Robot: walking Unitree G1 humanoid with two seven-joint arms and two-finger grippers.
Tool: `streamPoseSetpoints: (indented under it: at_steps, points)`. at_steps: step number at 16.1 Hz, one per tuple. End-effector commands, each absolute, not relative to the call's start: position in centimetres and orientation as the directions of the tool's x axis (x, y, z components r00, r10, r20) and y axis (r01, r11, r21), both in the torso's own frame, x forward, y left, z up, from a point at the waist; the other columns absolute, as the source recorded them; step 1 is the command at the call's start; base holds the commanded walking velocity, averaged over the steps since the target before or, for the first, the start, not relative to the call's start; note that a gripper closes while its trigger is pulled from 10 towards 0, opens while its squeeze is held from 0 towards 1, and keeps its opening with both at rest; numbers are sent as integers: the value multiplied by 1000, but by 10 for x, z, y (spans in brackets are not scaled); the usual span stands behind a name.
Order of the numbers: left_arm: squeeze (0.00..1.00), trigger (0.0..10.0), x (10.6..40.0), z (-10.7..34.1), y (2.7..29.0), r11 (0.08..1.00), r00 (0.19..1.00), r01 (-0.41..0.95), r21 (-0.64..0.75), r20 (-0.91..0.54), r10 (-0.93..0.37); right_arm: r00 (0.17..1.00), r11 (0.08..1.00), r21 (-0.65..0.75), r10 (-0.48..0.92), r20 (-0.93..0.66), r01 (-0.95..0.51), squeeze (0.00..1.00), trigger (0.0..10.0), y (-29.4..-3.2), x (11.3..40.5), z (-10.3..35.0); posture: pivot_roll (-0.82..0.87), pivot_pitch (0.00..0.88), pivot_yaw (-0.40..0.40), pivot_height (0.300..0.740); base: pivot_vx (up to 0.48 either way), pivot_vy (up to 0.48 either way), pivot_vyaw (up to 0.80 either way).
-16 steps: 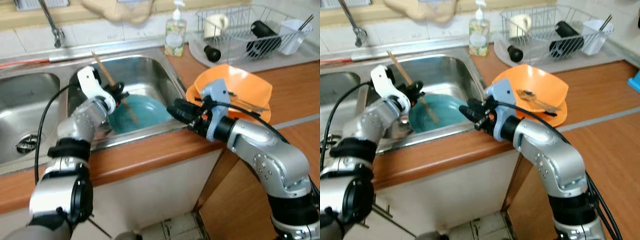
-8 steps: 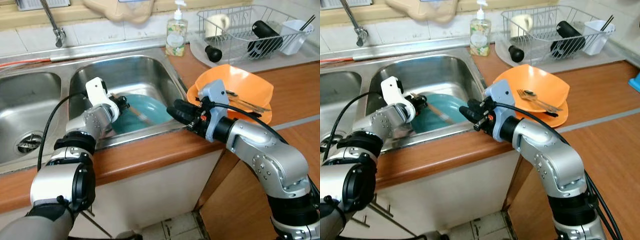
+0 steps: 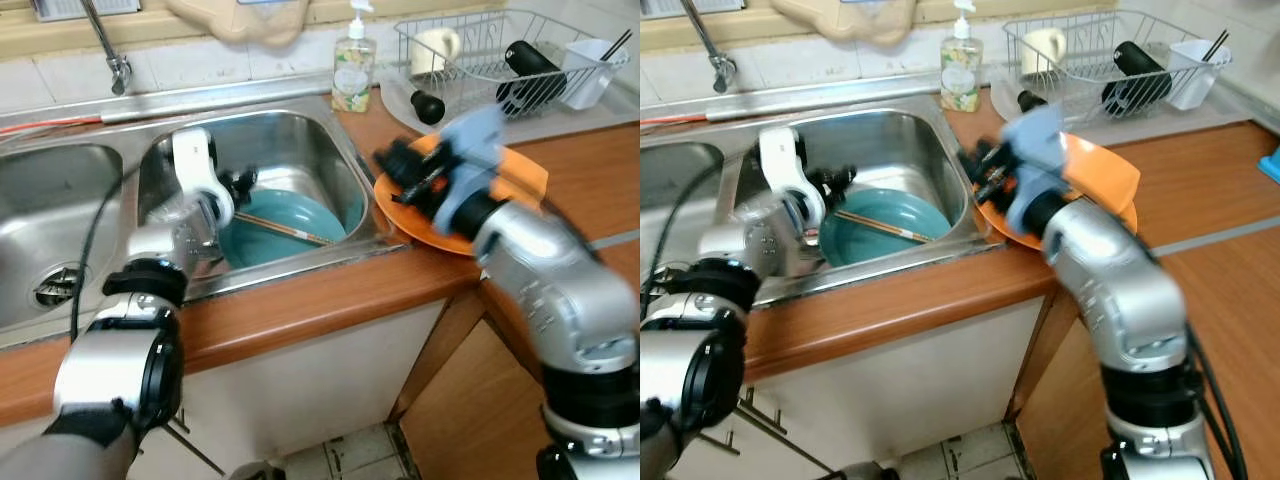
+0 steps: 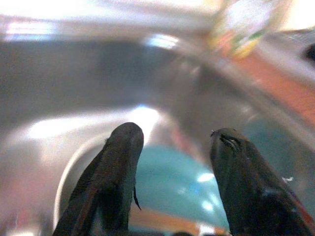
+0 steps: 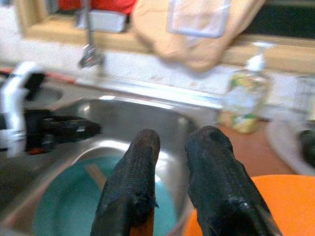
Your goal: Kitchen organization
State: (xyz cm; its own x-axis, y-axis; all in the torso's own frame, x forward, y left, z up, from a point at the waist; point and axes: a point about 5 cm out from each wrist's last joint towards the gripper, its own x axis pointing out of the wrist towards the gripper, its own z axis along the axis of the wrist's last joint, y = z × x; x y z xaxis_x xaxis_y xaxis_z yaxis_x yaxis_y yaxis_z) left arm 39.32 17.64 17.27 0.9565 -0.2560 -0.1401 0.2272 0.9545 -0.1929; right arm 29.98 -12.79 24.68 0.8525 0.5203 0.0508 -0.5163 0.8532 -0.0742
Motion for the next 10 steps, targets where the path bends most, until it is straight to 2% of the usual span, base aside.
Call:
streamPoseSetpoints:
  at_steps: [1,4,6,9,10]
  points:
    - [24,10000,388,177,176,944,945,295,-145,-104,-311,860,865,-76,502,95,-497,1000,10000,-134,298,259,-131,0,85,740,0,0,0]
    - [0,10000,369,182,177,912,916,397,-101,-12,-401,894,900,-95,435,110,-426,1000,10000,-162,294,264,-147,0,78,740,0,0,0]
    - [0,10000,346,186,173,858,860,510,-64,42,-509,918,920,-106,386,93,-377,1000,10000,-188,290,261,-147,0,65,740,0,0,0]
    - [0,10000,321,186,164,776,777,629,-51,35,-628,946,948,-84,314,82,-307,1000,10000,-221,283,258,-150,0,61,740,0,0,0]
    - [0,10000,309,186,158,720,721,693,-47,25,-692,953,956,-64,291,80,-286,1000,10000,-237,278,256,-150,0,60,740,0,0,0]
